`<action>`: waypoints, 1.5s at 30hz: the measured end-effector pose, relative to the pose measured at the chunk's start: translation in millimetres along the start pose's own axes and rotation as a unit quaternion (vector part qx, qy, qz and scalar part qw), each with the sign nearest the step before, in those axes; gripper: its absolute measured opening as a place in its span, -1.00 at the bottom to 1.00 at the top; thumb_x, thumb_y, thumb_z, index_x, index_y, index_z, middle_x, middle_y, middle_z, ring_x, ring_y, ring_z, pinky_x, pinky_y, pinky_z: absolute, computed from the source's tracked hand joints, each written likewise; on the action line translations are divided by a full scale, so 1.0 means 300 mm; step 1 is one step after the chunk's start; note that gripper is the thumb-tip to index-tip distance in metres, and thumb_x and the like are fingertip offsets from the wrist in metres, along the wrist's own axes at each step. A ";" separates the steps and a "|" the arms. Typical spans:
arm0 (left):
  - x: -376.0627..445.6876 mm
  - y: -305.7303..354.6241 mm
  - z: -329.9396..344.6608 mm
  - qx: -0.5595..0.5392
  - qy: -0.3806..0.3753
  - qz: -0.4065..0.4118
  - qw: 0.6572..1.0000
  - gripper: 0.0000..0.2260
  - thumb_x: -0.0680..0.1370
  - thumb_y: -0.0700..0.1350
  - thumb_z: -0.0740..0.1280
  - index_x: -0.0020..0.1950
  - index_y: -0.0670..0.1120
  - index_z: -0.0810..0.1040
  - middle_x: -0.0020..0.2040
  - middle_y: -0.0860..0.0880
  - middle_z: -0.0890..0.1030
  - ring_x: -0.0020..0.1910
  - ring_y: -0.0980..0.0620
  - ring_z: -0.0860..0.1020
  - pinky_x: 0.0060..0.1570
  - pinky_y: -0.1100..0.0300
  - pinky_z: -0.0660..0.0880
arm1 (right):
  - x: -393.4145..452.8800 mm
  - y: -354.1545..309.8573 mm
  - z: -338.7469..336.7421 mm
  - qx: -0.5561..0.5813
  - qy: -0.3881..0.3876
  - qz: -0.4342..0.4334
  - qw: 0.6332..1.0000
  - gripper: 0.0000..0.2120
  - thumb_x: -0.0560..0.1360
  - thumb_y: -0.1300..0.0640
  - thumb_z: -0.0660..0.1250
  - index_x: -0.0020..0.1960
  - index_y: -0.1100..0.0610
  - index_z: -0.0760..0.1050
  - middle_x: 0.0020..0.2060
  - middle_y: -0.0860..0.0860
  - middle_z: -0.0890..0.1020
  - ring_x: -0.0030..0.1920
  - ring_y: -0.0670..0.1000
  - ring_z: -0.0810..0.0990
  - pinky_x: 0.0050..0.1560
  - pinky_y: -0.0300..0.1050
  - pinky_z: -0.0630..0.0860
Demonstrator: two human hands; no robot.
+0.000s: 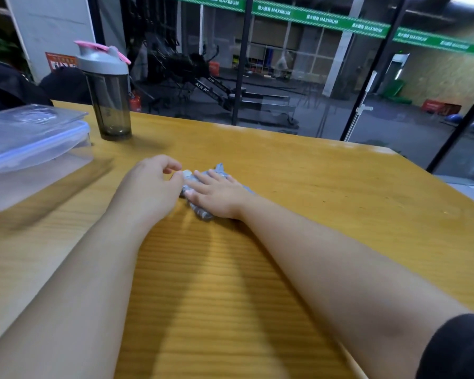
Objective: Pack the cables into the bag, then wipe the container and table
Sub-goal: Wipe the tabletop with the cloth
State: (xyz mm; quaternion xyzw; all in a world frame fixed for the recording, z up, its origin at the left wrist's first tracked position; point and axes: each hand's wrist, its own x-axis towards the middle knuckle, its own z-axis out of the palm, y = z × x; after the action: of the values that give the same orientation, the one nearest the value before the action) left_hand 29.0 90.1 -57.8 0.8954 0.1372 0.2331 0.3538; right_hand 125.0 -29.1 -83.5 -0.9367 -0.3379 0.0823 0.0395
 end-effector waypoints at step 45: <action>-0.406 0.511 0.262 0.063 -0.171 0.439 0.880 -0.71 0.50 0.03 0.11 0.02 0.01 0.59 0.01 0.06 0.55 0.07 0.01 0.44 0.09 -0.03 0.43 | -1.126 0.374 0.098 0.040 0.048 0.262 0.963 -0.52 0.59 -0.26 -0.11 0.49 -0.33 -0.08 0.54 -0.19 -0.11 0.53 -0.10 -0.19 0.51 -0.01 -0.18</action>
State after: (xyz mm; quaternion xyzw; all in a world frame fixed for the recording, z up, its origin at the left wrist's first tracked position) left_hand -22.1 -113.8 -40.2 0.9100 -0.3182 0.1991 0.1758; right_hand -66.2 -330.8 -83.9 -0.9930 -0.0749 0.0581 0.0698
